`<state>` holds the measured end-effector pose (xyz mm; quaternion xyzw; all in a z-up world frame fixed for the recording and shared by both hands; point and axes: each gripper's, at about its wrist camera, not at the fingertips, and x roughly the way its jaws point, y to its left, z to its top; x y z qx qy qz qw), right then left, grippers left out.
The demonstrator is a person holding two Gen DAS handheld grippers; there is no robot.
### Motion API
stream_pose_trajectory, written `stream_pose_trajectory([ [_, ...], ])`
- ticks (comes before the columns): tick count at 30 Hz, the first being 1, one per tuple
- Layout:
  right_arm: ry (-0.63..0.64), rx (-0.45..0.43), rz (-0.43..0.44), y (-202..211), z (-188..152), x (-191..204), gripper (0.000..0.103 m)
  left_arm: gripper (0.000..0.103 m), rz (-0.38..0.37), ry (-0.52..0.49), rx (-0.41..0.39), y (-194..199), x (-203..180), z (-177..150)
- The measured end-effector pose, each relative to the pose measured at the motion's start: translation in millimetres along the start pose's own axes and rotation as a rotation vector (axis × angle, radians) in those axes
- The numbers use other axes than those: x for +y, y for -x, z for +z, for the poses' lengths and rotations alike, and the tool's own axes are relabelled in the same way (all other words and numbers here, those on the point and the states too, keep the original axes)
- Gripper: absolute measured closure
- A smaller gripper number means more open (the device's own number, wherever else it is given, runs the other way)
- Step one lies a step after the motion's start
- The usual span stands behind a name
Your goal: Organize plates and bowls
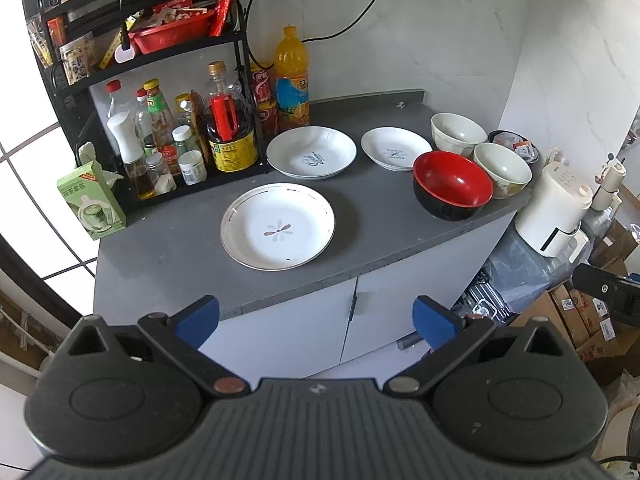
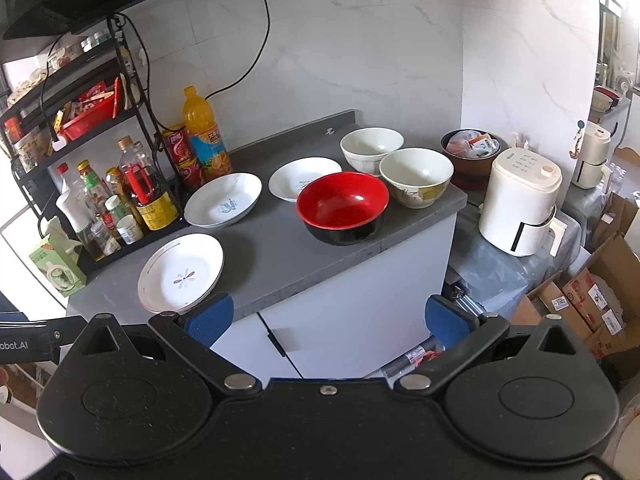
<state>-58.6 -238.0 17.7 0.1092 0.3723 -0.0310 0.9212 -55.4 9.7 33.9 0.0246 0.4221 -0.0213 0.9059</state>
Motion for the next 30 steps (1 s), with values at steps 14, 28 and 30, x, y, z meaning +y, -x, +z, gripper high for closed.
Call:
stream_pose_trajectory([
  [14,-0.037,-0.004,-0.015,-20,13,-27,0.0,0.001,-0.049,-0.016,-0.005,-26,-25,17],
  [28,-0.127,-0.003,-0.075,-80,52,-62,0.0,0.002,-0.153,-0.051,0.033,-100,-64,73],
  [30,-0.141,0.0,-0.097,-91,60,-69,0.0,0.002,-0.164,-0.07,0.033,-112,-73,84],
])
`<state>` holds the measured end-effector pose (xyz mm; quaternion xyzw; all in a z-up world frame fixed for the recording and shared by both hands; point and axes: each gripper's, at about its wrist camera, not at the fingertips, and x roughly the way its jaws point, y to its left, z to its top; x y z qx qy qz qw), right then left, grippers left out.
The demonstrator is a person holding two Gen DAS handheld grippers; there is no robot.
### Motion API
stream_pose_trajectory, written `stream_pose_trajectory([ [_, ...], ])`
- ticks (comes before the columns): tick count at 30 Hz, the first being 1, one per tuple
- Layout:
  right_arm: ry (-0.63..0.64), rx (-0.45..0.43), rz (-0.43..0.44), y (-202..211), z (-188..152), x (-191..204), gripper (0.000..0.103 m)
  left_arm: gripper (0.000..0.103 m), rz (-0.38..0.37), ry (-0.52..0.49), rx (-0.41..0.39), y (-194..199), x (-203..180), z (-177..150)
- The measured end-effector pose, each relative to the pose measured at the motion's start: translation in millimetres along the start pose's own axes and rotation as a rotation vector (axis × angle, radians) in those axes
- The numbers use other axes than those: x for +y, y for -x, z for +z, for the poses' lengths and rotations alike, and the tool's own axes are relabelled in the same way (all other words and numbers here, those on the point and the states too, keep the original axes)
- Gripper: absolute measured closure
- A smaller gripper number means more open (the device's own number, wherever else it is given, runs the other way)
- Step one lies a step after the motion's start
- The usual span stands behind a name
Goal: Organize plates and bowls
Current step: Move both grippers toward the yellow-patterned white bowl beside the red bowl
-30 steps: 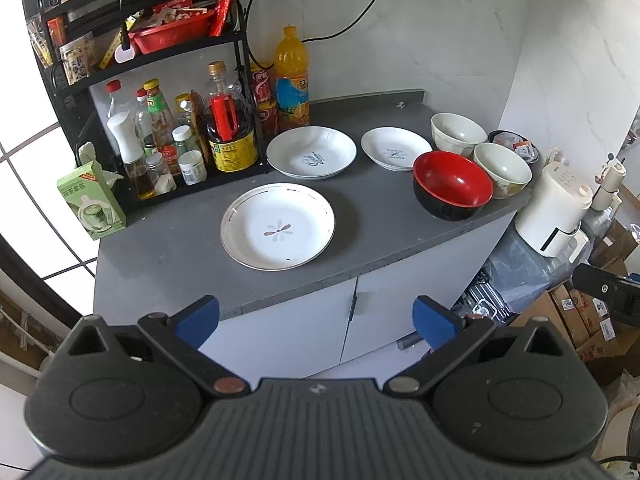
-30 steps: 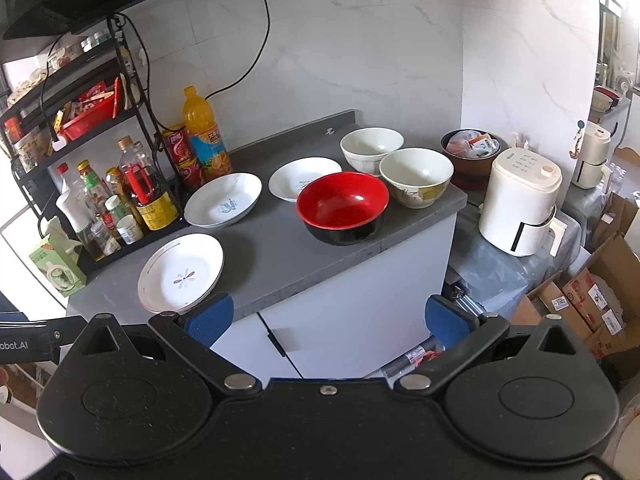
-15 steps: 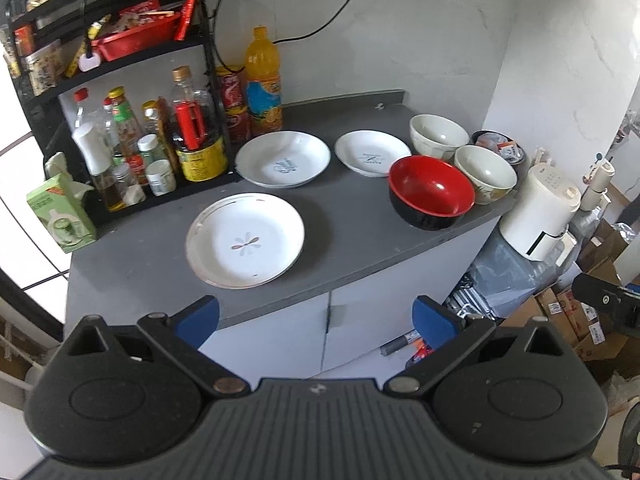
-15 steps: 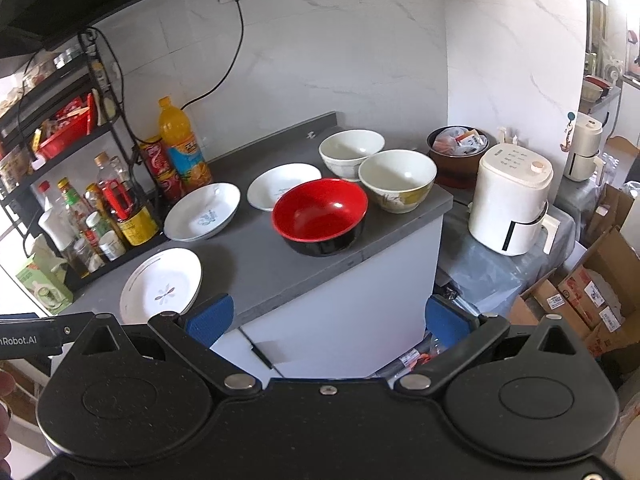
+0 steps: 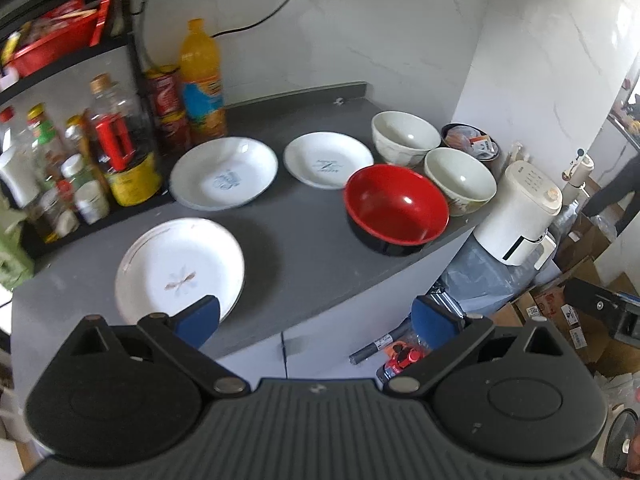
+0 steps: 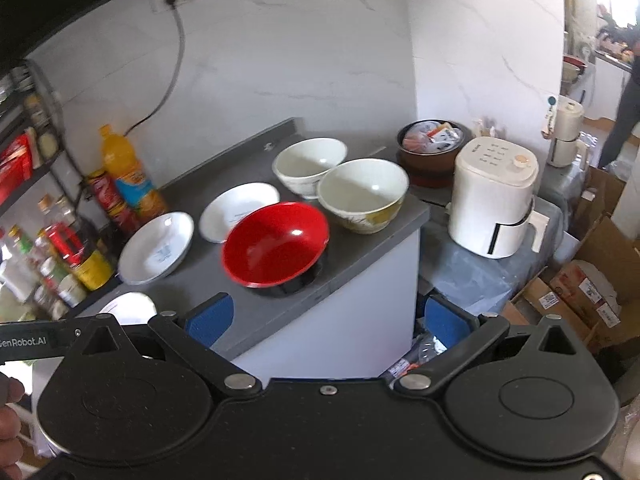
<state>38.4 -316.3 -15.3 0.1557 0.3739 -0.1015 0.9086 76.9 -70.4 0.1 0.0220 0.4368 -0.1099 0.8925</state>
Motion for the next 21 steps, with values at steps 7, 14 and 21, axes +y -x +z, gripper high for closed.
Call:
stream_pose_trajectory([
  [7,-0.033,0.002,-0.035,-34,29,-17,0.0,0.002,-0.052,-0.058,0.025,-47,-22,43],
  [14,-0.047,0.007,-0.035,-63,48,-29,0.0,0.002,-0.091,-0.094,0.038,-89,-46,75],
  [21,-0.091,0.052,-0.038,-101,60,-45,0.0,0.002,-0.103,-0.13,0.04,-124,-68,104],
])
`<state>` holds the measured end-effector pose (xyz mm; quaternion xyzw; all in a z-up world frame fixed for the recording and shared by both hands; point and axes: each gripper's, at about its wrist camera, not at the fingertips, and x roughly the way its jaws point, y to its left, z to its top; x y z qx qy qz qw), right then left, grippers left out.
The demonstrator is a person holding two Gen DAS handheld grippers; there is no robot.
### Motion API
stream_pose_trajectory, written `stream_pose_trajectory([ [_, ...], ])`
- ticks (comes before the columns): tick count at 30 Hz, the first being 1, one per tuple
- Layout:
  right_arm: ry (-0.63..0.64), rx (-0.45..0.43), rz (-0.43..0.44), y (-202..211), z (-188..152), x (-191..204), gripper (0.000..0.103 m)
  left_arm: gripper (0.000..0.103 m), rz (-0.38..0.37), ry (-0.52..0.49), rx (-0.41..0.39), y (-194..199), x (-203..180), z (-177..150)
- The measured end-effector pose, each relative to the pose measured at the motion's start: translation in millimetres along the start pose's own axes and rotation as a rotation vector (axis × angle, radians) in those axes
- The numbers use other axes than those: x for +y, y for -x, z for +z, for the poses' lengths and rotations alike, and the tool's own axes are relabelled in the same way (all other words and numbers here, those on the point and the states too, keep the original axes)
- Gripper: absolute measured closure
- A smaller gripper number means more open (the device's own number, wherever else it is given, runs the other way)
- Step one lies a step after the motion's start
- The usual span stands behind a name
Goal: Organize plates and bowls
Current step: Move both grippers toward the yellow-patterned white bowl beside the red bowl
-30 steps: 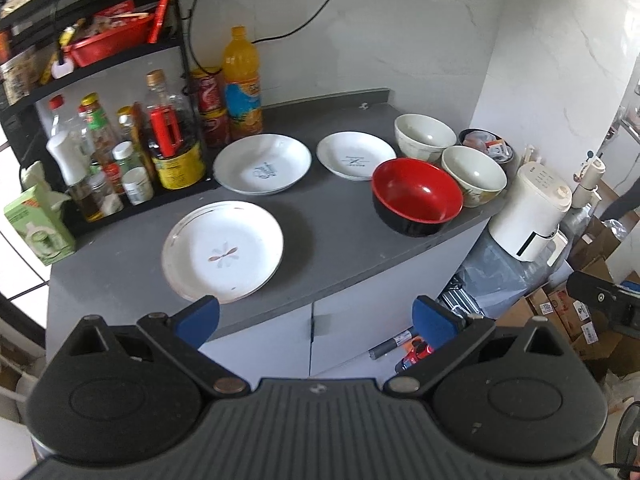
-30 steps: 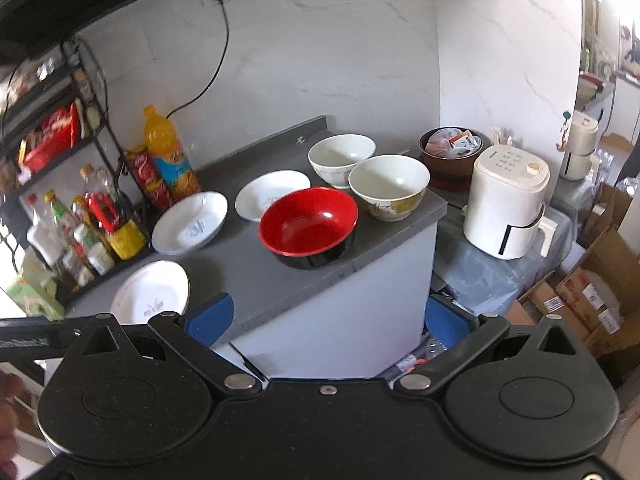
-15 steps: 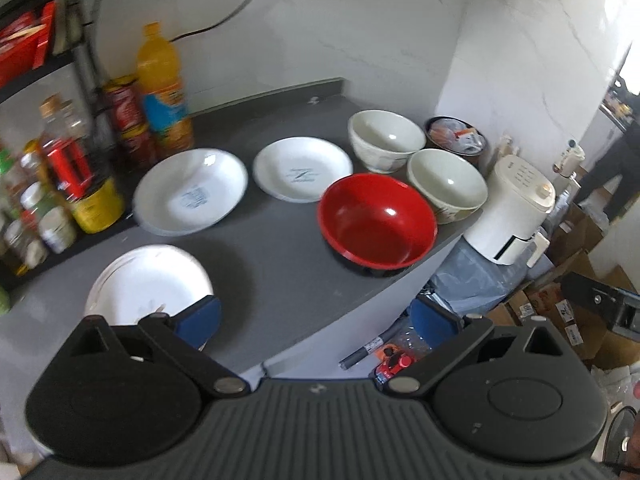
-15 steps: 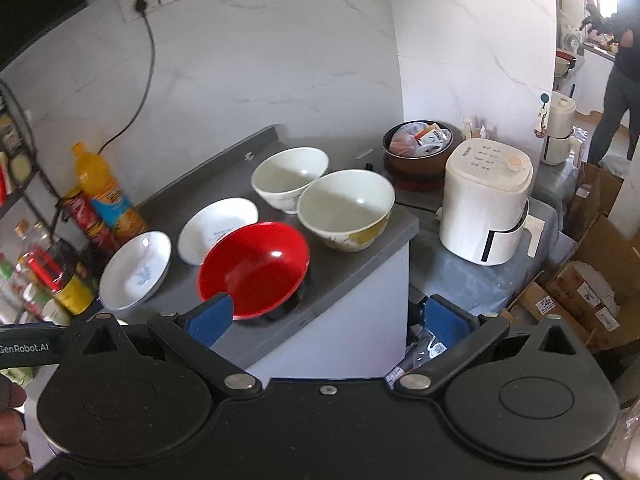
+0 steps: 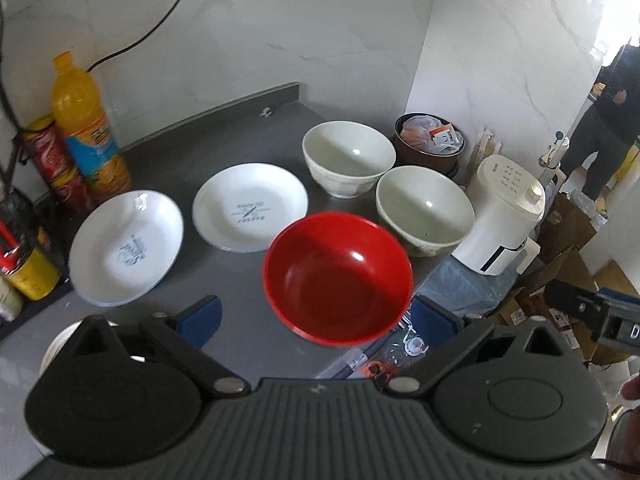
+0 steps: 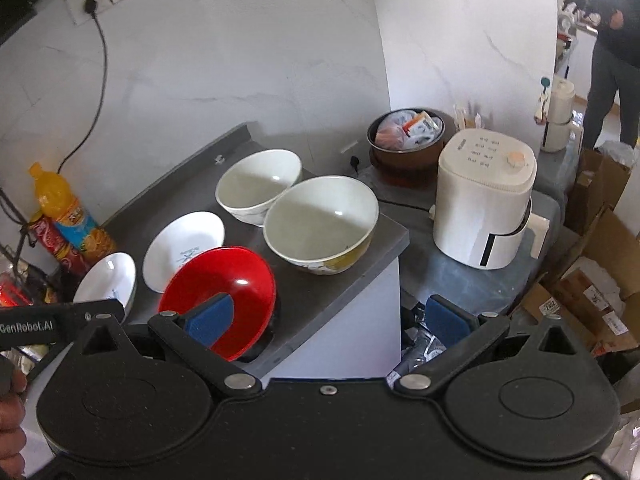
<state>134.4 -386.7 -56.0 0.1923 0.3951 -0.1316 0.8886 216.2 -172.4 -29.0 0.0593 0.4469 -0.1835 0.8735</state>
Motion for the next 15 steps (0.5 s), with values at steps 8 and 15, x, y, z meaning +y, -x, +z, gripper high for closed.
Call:
stream_pose_trajectory([
  [8,-0.07,0.03,0.012,-37,15,-15,0.012,0.003,0.002,-0.021,0.019,-43,-11,33],
  [15,-0.115,0.039,0.003,-69,31,-21,0.02,0.009,-0.005,-0.059,0.052,-87,-24,57],
])
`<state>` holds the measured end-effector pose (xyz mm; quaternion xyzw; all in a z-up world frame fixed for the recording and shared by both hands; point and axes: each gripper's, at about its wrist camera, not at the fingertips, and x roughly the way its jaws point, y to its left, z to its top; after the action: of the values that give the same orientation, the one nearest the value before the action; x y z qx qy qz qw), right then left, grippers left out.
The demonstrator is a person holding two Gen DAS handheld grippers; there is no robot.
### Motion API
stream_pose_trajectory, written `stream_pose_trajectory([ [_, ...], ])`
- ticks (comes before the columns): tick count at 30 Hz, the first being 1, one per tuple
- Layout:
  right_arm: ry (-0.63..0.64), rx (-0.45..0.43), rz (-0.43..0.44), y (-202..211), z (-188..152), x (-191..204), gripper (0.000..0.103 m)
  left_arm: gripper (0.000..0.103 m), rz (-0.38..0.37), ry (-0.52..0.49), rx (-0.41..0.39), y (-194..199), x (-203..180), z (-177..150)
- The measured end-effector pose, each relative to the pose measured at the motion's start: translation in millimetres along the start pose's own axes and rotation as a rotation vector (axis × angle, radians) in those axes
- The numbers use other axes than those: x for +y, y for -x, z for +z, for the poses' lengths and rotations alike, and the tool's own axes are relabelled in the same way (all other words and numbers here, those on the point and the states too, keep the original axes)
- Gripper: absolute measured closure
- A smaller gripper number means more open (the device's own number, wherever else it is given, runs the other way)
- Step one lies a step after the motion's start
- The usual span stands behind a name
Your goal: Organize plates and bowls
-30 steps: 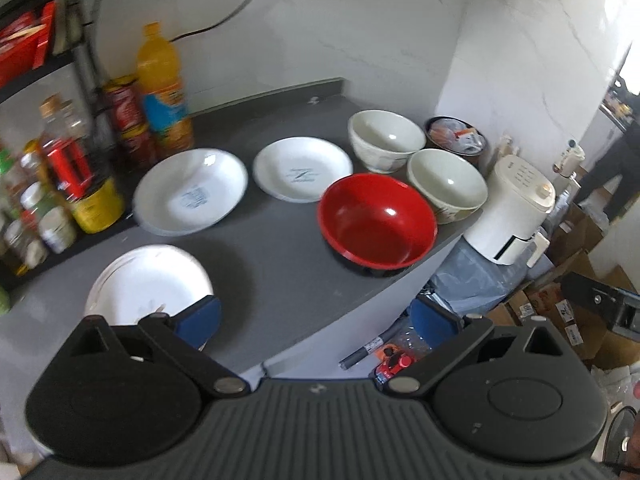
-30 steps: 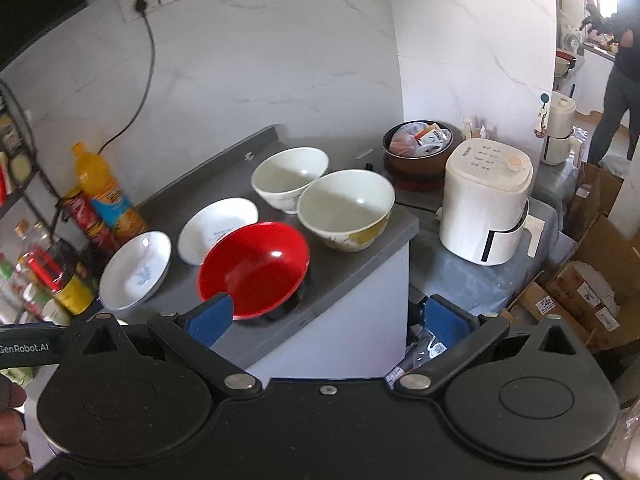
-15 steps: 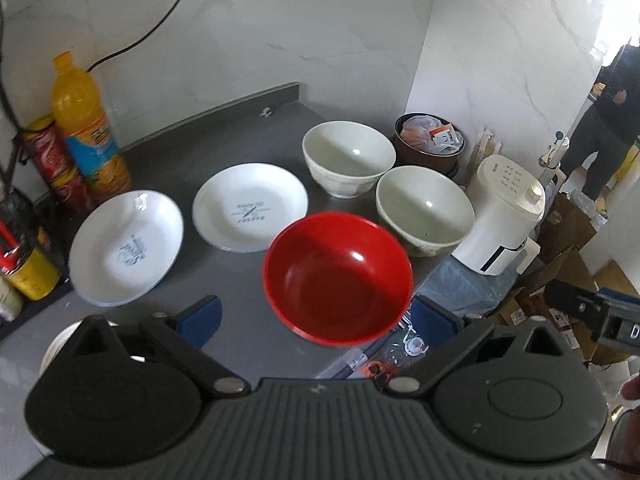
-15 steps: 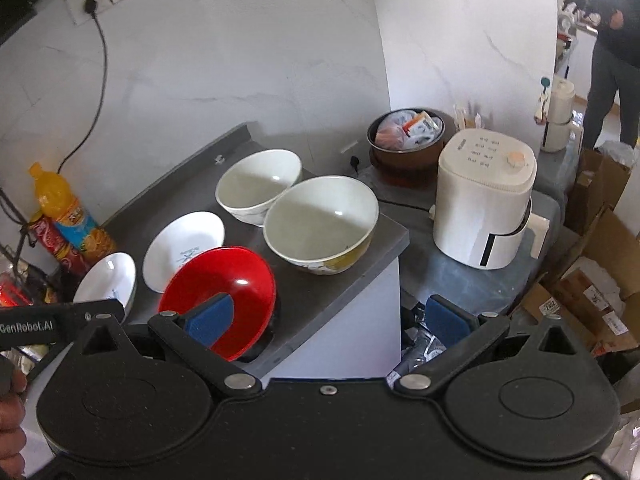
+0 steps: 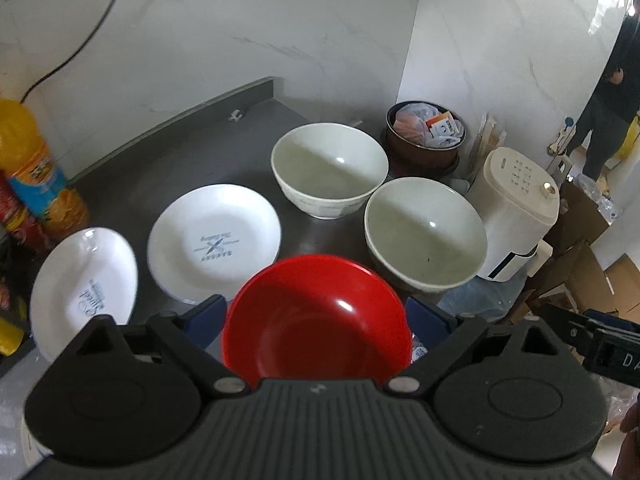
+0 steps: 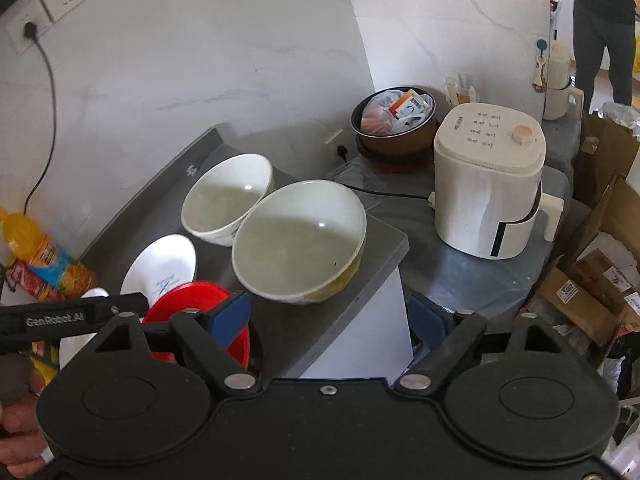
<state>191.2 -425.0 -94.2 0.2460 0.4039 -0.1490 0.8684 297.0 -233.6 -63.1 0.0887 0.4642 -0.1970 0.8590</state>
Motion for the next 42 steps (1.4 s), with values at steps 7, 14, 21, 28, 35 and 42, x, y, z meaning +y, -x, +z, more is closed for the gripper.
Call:
stream_pose_trajectory([
  [7,-0.034,0.028,-0.03,-32,15,-4,0.021,0.014,-0.011,-0.019,0.061,-47,-6,24],
  [14,-0.078,0.05,-0.051,-60,28,-12,0.027,0.024,-0.025,-0.058,0.093,-85,-16,49],
  [21,-0.105,0.078,-0.056,-87,36,-18,0.034,0.03,-0.044,-0.086,0.111,-117,-30,71],
  [28,-0.139,0.126,-0.057,-115,36,-25,0.044,0.038,-0.047,-0.088,0.15,-146,-42,79],
  [35,-0.146,0.159,-0.06,-142,37,-24,0.061,0.064,-0.027,-0.085,0.235,-178,-43,73],
  [42,-0.167,0.205,-0.068,-163,36,-25,0.093,0.085,-0.042,-0.088,0.284,-201,-46,76],
])
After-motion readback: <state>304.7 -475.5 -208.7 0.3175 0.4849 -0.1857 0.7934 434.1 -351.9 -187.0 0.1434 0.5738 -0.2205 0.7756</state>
